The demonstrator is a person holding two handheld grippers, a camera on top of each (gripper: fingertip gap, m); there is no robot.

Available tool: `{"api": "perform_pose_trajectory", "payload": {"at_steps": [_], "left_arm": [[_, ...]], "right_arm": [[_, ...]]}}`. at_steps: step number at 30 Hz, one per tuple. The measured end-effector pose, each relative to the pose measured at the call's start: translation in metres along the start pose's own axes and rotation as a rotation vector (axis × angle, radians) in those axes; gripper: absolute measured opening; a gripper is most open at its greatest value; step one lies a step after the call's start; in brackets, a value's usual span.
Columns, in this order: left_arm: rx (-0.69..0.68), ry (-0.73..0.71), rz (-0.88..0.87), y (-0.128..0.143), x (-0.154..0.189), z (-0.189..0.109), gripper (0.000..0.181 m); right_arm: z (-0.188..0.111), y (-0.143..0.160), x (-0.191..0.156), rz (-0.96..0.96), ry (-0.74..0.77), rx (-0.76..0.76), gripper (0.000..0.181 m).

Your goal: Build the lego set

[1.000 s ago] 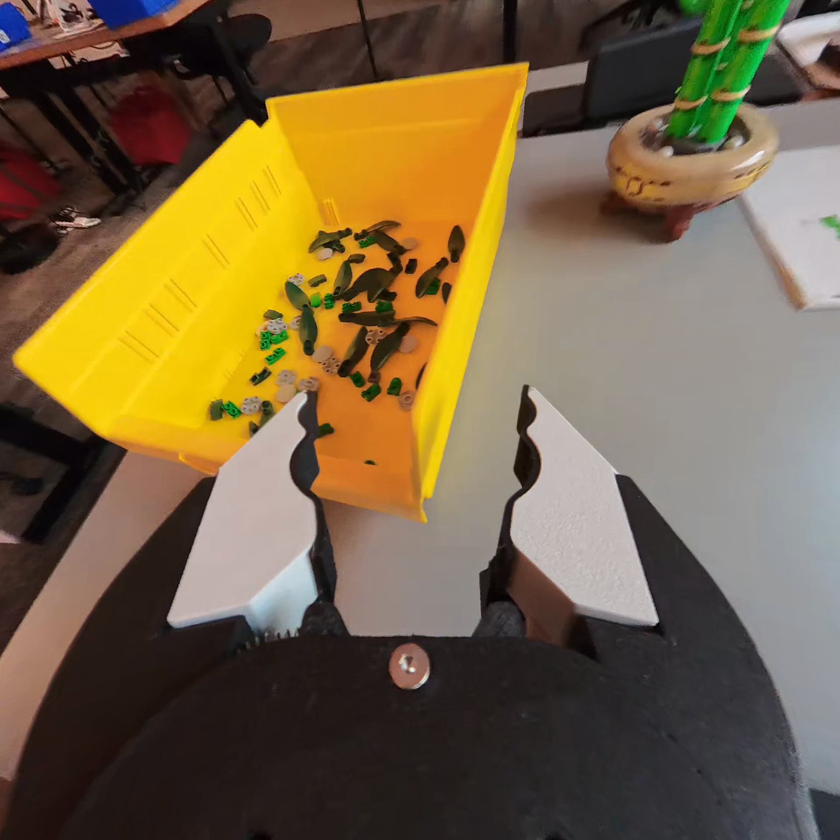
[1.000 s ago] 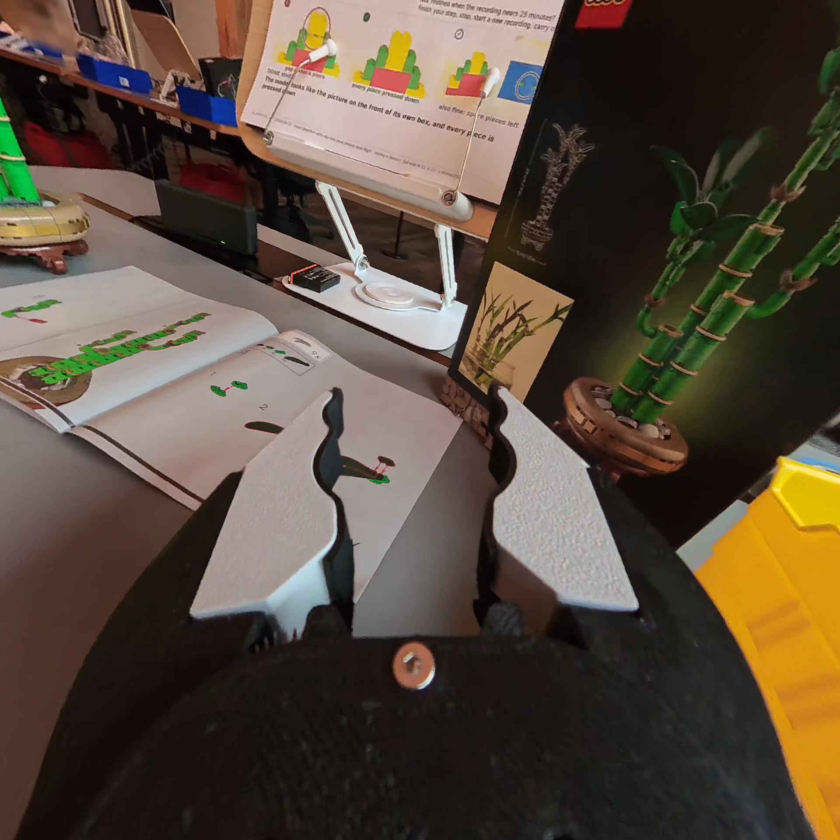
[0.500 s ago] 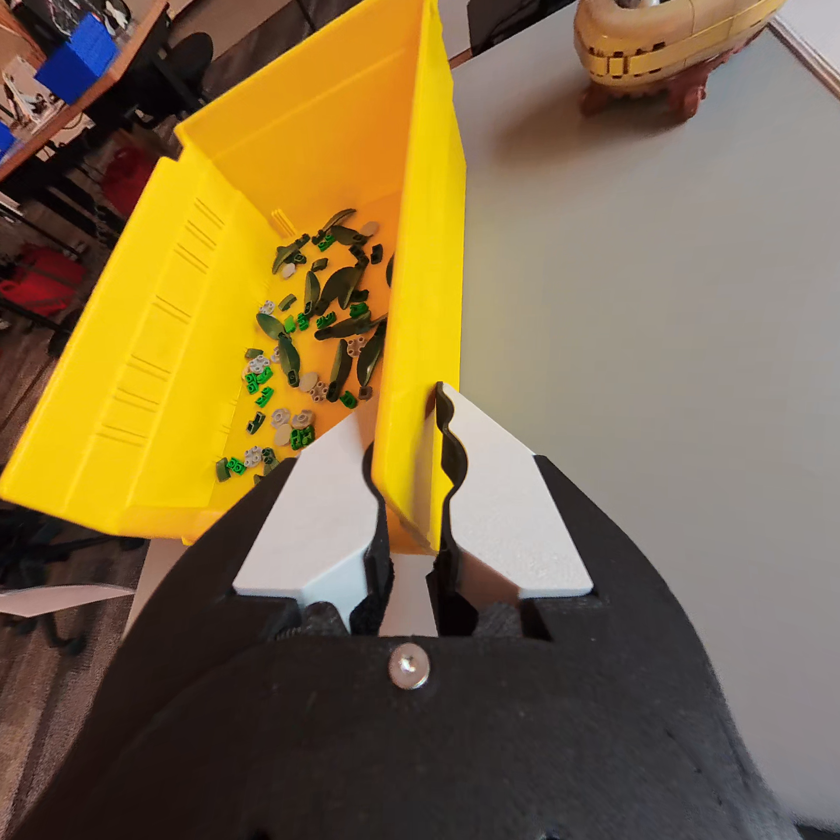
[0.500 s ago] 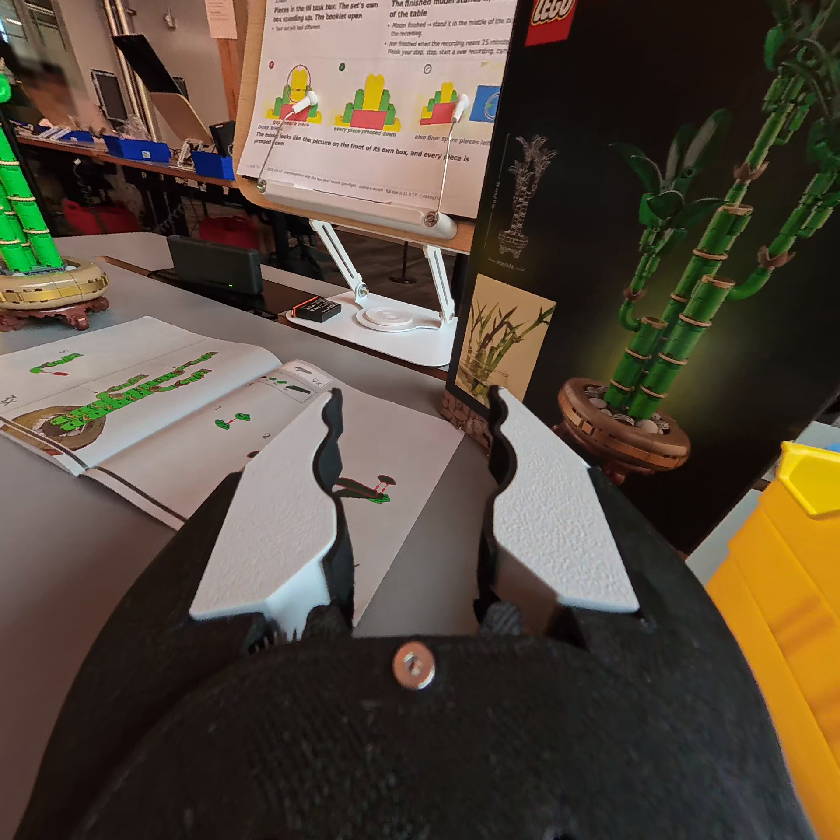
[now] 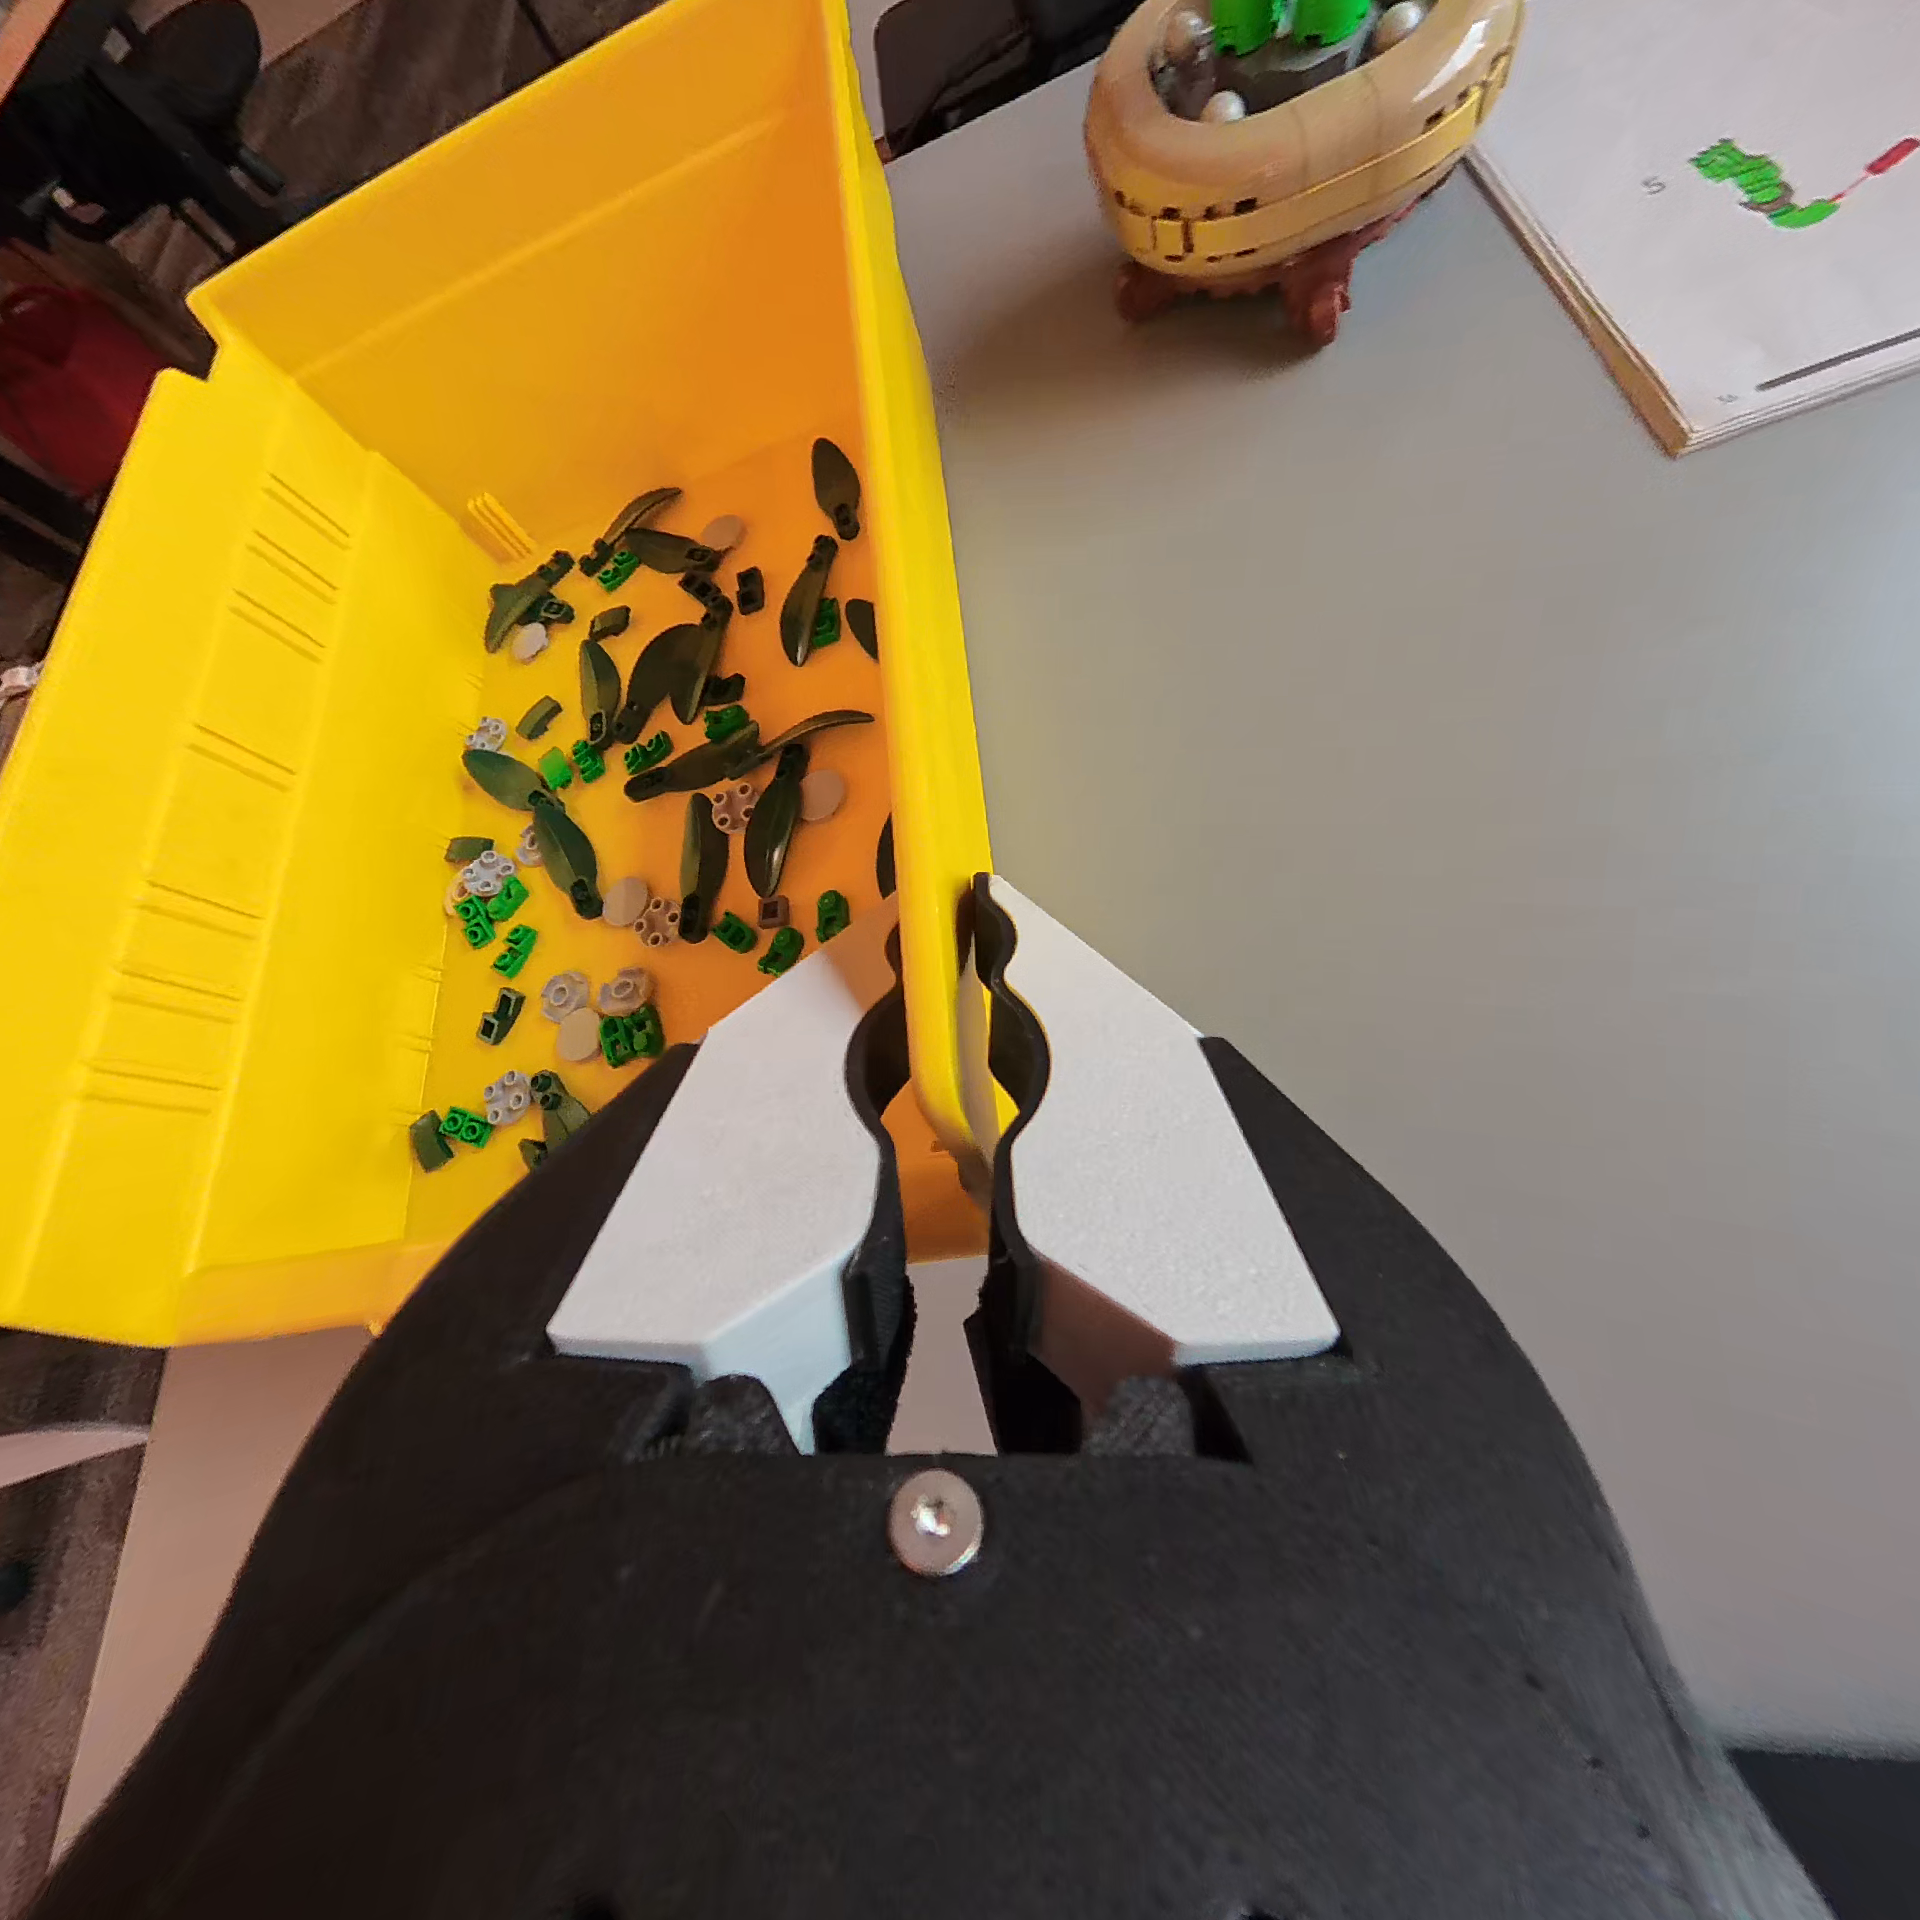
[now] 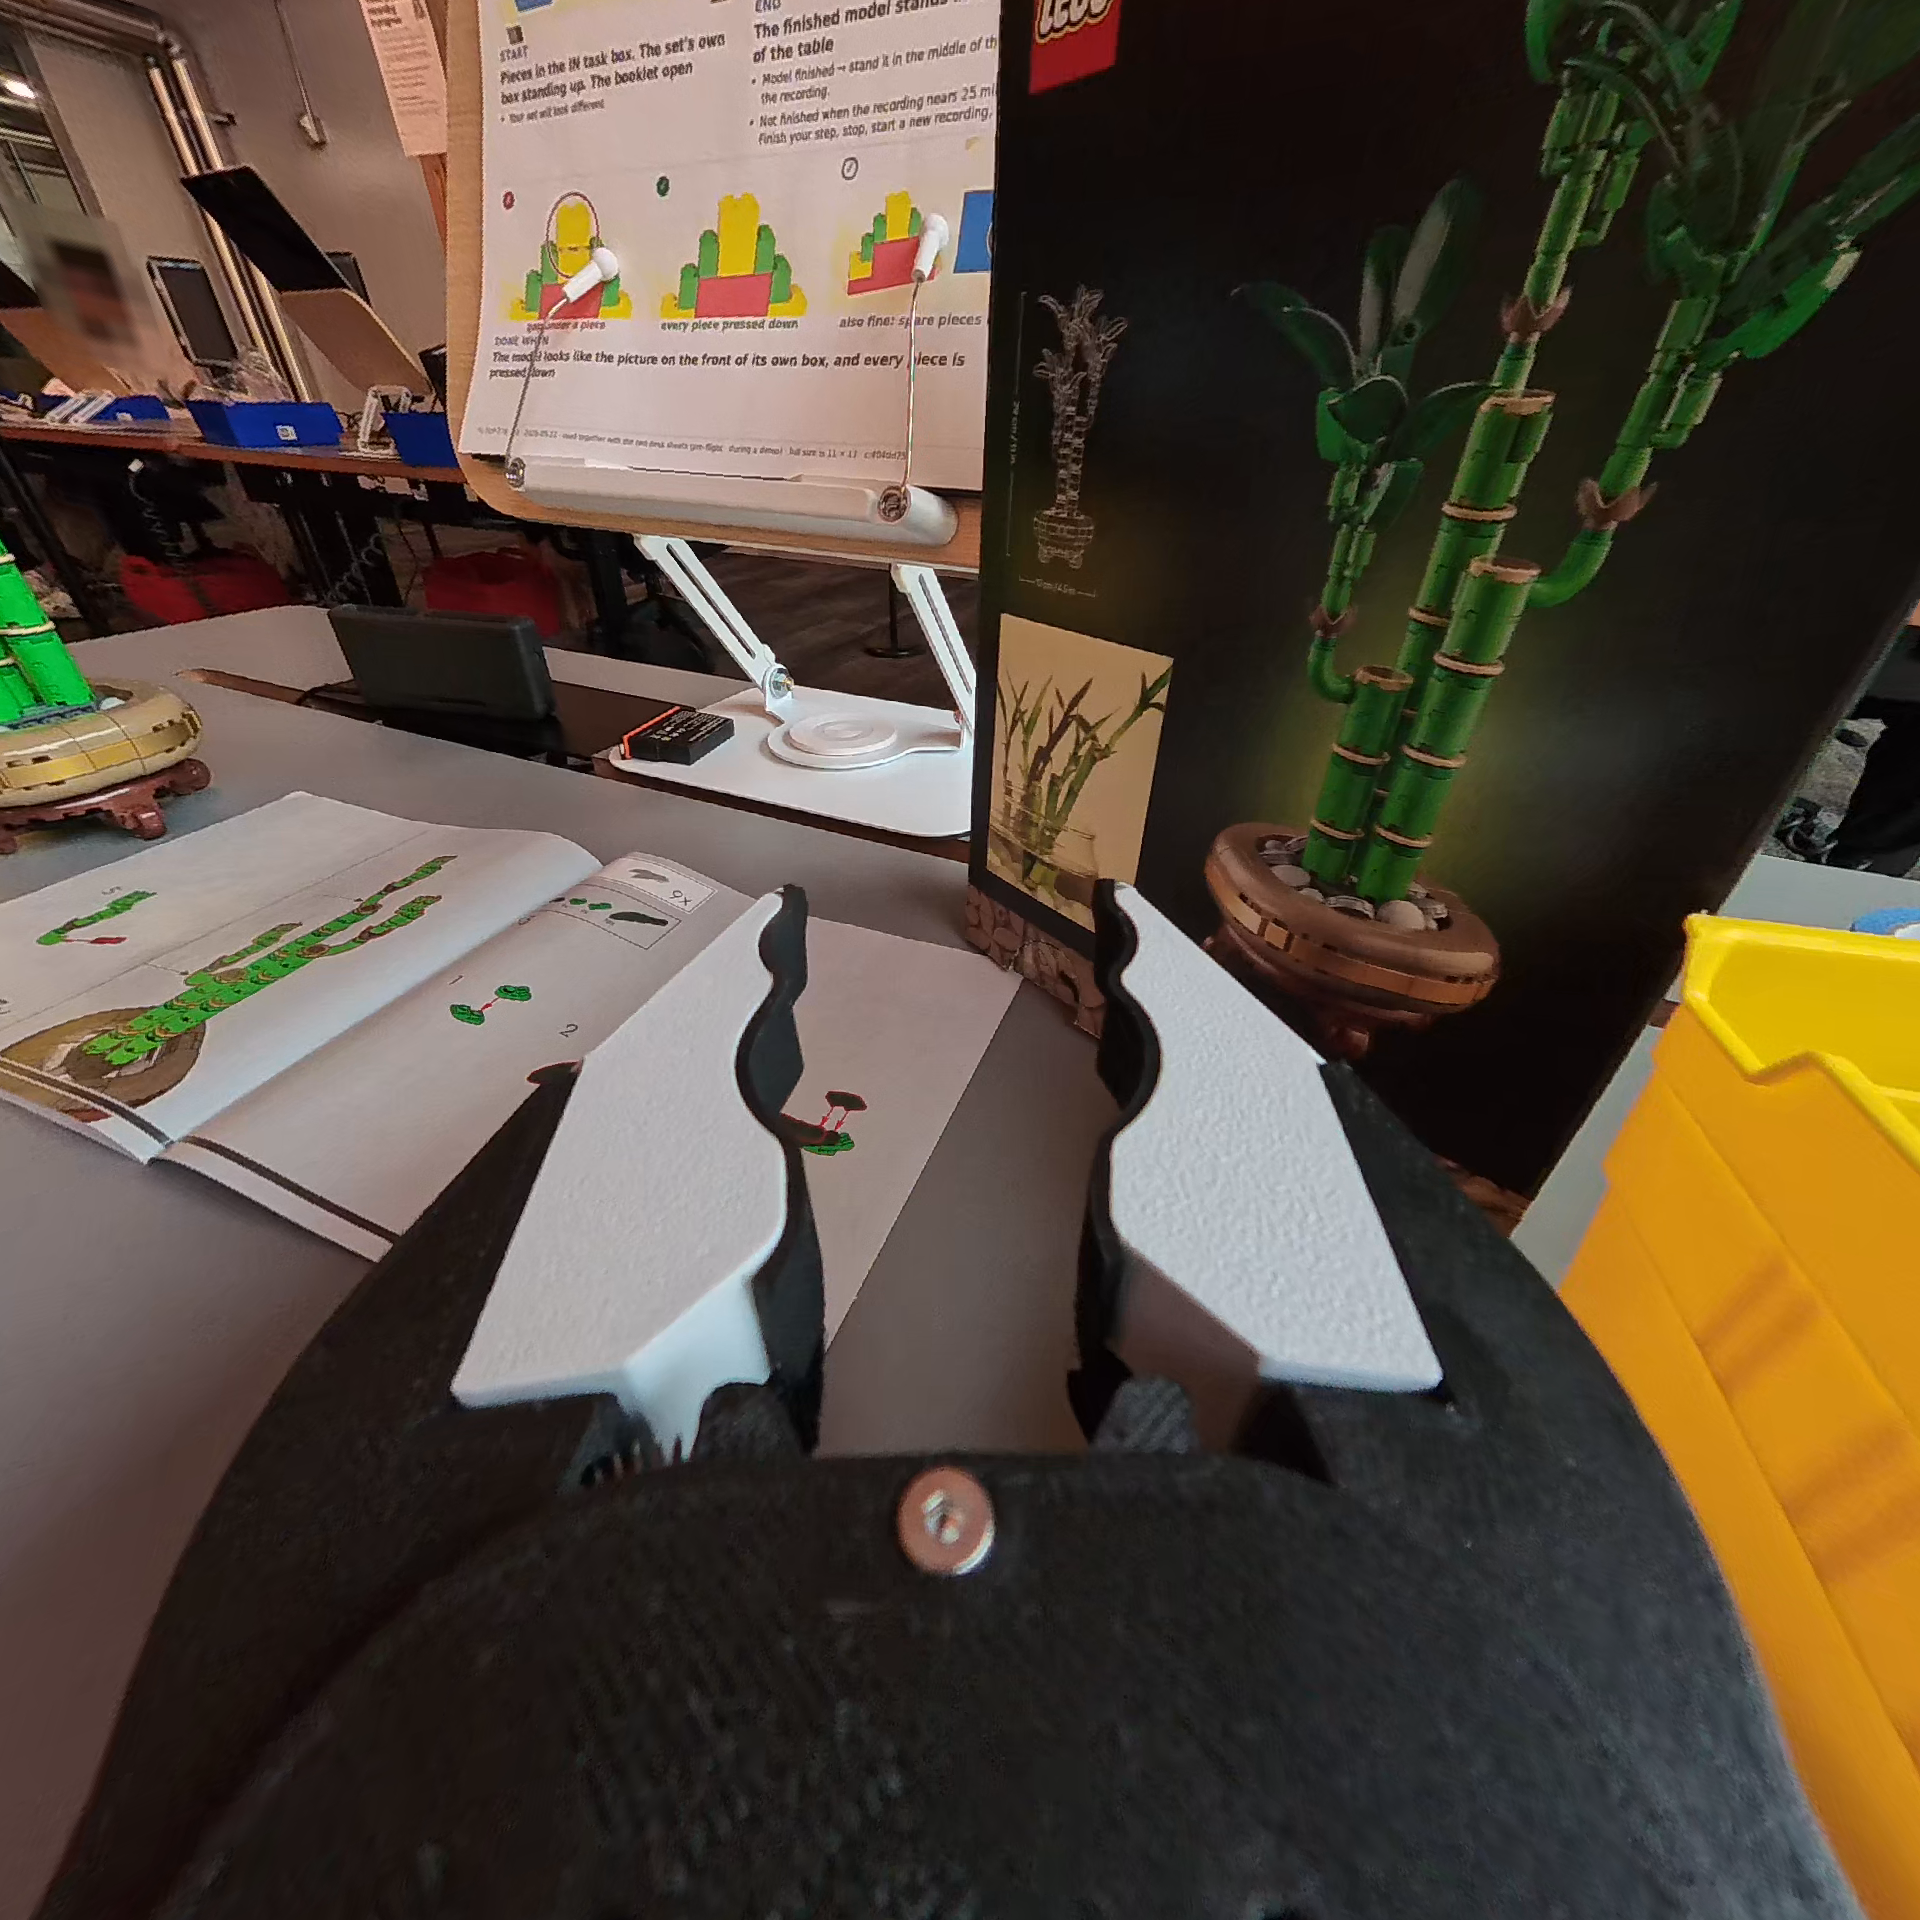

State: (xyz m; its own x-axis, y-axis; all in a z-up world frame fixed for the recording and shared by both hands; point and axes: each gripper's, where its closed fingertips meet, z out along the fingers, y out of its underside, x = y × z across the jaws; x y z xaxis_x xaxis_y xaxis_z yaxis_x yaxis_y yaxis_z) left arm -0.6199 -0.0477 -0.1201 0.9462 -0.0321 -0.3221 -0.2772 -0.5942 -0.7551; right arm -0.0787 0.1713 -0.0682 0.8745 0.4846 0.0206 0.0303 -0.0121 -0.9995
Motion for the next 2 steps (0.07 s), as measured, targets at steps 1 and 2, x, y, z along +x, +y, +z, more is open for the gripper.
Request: {"api": "perform_pose_trajectory", "payload": {"at_steps": [1,2], "left_arm": [[0.003,0.004,0.006,-0.0009,0.0023,-0.0001,0.004],[0.004,0.009,0.009,-0.0015,0.0041,-0.0002,0.004]], "right_arm": [[0.0,0.0,-0.0001,0.0,-0.001,0.0,0.055],[0.0,0.0001,-0.0001,0.0,-0.002,0.0,0.054]]}}
